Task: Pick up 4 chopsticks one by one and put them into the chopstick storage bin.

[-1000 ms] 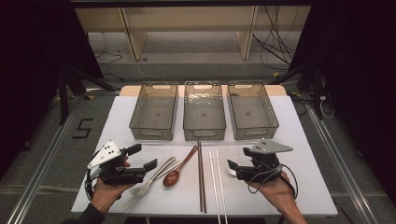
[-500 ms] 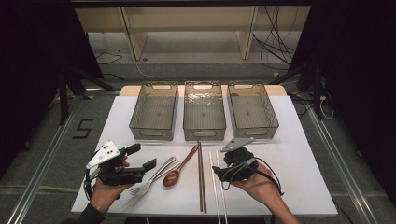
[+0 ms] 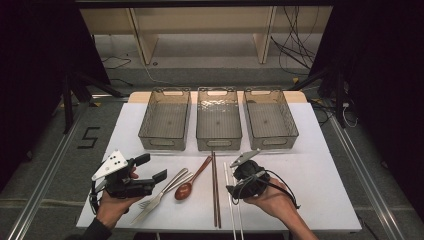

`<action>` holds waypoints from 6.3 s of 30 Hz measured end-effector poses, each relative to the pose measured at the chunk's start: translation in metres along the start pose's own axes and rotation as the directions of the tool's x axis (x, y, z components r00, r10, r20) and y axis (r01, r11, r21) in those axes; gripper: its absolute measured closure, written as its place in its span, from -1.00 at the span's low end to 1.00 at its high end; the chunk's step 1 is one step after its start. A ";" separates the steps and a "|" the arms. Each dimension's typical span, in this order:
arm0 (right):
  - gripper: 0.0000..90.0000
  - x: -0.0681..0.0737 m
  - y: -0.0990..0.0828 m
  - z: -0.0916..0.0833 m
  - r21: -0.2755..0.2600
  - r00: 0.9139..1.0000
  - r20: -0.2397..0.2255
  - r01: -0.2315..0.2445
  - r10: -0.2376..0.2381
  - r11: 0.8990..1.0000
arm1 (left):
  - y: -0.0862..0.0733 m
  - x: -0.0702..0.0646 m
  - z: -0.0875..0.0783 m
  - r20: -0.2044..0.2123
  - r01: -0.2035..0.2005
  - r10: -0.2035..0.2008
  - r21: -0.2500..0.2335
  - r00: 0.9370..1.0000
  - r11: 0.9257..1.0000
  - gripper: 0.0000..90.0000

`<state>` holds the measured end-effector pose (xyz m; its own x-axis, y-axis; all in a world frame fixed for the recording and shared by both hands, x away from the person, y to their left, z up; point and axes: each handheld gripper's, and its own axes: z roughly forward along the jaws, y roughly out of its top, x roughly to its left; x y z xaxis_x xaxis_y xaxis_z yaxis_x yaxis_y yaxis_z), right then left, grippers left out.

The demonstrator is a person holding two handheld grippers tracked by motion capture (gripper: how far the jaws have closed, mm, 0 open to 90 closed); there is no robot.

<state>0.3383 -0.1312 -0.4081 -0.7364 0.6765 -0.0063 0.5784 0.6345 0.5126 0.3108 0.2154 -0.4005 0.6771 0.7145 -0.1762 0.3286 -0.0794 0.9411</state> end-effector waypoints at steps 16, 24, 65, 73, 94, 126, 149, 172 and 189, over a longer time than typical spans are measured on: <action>0.07 -0.001 -0.011 0.034 0.218 1.000 -0.005 0.006 -0.005 0.976 | 0.000 0.000 0.000 0.002 -0.003 0.003 0.004 1.000 1.000 -0.66; 0.13 0.000 -0.015 0.042 0.254 1.000 -0.017 0.024 -0.020 0.967 | 0.000 -0.001 0.001 0.003 -0.003 0.003 0.005 1.000 1.000 -0.66; 0.81 -0.010 -0.013 0.050 0.324 1.000 -0.019 -0.017 0.024 0.946 | 0.000 0.000 0.001 0.003 -0.013 0.013 0.012 1.000 1.000 -0.66; 0.90 -0.013 -0.014 0.049 0.317 0.999 -0.009 -0.043 0.048 0.947 | 0.000 -0.001 0.001 0.004 -0.016 0.016 0.014 1.000 1.000 -0.66; 0.92 -0.017 -0.016 0.039 0.282 1.000 -0.004 -0.021 0.023 0.959 | 0.000 0.000 0.001 0.003 -0.011 0.011 0.013 1.000 1.000 -0.66; 0.92 -0.023 -0.017 0.028 0.234 0.998 -0.026 -0.044 0.052 0.971 | 0.000 0.000 0.000 0.004 -0.016 0.016 0.014 1.000 1.000 -0.66; 0.92 -0.028 -0.012 0.011 0.140 0.997 -0.036 -0.070 0.075 0.988 | 0.000 0.000 0.001 0.003 -0.010 0.010 0.014 1.000 1.000 -0.66; 0.92 -0.023 0.009 -0.019 -0.025 0.996 -0.064 -0.065 0.063 0.998 | -0.002 -0.012 0.024 0.076 0.076 -0.082 0.085 0.994 0.993 -0.66; 0.92 -0.009 0.037 -0.029 -0.155 0.994 -0.106 -0.022 0.005 0.988 | 0.001 -0.015 0.061 0.148 0.286 -0.302 0.120 0.942 0.951 -0.65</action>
<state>0.3558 -0.1247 -0.3644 -0.7665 0.6362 0.0879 0.5331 0.5538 0.6396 0.3404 0.1622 -0.4146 0.6360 0.5940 -0.4926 0.5850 0.0453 0.8098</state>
